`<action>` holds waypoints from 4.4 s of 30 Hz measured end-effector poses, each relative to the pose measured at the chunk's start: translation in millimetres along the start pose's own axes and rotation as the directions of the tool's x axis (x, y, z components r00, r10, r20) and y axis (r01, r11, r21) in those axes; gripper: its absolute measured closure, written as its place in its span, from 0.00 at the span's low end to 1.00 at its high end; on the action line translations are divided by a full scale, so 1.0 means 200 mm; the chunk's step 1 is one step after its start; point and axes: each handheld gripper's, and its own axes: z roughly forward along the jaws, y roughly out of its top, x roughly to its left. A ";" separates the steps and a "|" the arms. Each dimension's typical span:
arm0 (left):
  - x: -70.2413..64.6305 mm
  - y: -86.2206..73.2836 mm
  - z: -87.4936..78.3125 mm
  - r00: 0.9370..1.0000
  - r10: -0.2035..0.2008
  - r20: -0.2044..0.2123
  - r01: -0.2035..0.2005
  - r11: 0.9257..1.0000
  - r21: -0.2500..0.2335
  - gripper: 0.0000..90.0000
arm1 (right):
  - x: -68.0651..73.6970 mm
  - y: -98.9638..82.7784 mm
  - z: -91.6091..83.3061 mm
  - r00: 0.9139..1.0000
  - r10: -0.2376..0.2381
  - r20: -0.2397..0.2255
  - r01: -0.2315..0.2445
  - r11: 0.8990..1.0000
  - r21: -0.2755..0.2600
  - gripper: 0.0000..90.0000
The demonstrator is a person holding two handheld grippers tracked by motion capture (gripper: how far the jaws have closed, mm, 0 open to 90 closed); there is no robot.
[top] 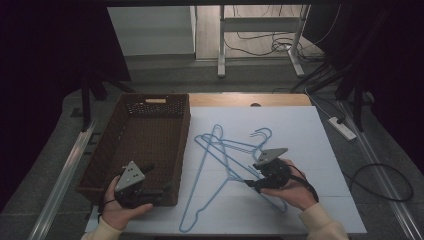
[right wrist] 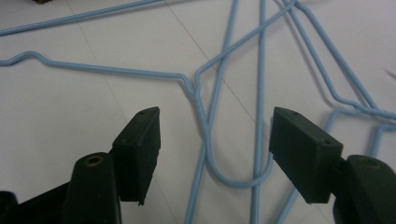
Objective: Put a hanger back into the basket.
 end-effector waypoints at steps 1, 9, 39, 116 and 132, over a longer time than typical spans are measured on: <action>0.00 0.00 0.00 1.000 -0.001 0.000 0.001 1.000 0.000 0.18 | 0.00 0.02 0.02 1.000 -0.007 -0.009 0.007 1.000 0.011 0.41; -0.01 0.00 0.00 1.000 0.006 -0.002 -0.006 1.000 0.002 0.18 | 0.02 0.12 0.19 0.991 -0.105 -0.080 0.115 0.984 0.135 0.56; -0.02 0.03 -0.01 1.000 0.024 -0.008 -0.024 1.000 -0.015 0.18 | 0.07 0.24 0.38 0.974 -0.214 -0.074 0.226 0.895 0.384 0.89; -0.47 0.37 0.60 0.969 0.179 0.171 -0.225 0.924 0.311 0.95 | 0.03 0.34 -0.13 0.997 -0.080 0.000 0.078 0.976 0.206 0.92; -0.39 0.40 0.56 0.978 0.087 0.192 -0.135 0.958 0.252 0.96 | 0.11 0.25 -0.63 0.984 -0.007 0.178 0.087 0.889 -0.449 0.42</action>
